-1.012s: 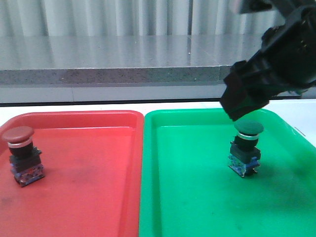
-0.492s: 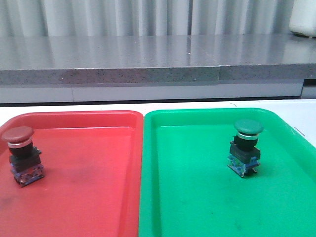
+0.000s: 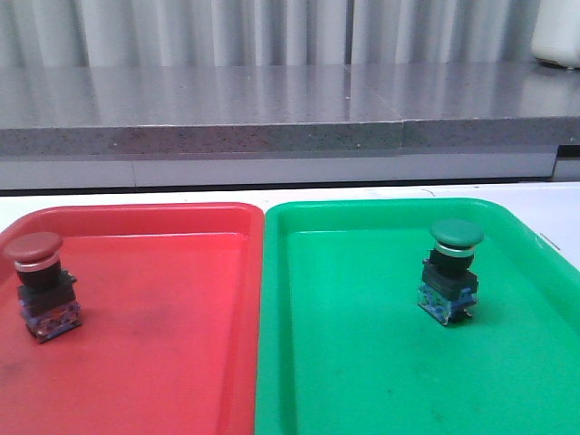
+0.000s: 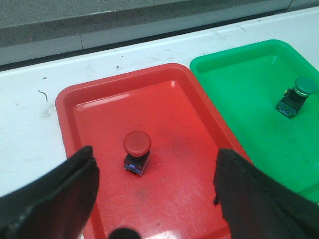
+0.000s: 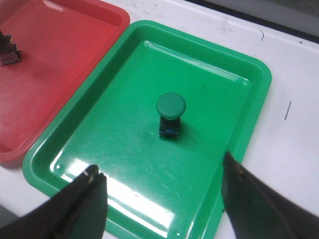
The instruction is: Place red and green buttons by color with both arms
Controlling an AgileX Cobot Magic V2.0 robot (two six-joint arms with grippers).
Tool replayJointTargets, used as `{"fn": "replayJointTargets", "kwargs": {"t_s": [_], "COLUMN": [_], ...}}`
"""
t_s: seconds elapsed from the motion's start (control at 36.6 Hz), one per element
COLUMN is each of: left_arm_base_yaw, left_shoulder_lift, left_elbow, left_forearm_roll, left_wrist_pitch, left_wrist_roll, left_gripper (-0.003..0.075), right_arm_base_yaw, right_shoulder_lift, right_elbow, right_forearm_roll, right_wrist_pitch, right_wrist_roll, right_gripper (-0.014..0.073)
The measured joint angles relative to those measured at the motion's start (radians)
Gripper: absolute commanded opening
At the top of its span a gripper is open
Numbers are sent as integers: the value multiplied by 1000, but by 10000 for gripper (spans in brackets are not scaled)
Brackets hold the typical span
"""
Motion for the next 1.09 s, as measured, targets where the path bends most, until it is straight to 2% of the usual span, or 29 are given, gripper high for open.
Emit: {"fn": "replayJointTargets", "kwargs": {"t_s": [0.14,0.22,0.27,0.38,0.55,1.09], "left_arm_base_yaw": [0,0,0,0,0,0], "left_shoulder_lift": [0,0,0,0,0,0], "left_elbow": [0,0,0,0,0,3], "left_forearm_roll": [0,0,0,0,0,0], "left_wrist_pitch": [-11,-13,-13,-13,-13,-16], "left_wrist_roll": [0,0,0,0,0,0], "left_gripper": [481,445,384,207,-20,-20], "right_arm_base_yaw": [0,0,0,0,0,0], "right_shoulder_lift": [0,0,0,0,0,0], "right_elbow": [0,0,0,0,0,0], "right_forearm_roll": [-2,-2,-2,-2,-2,-5], "right_wrist_pitch": [0,0,0,0,0,0], "right_wrist_roll": [0,0,2,2,2,2], "right_gripper": [386,274,194,53,-102,-108]}}
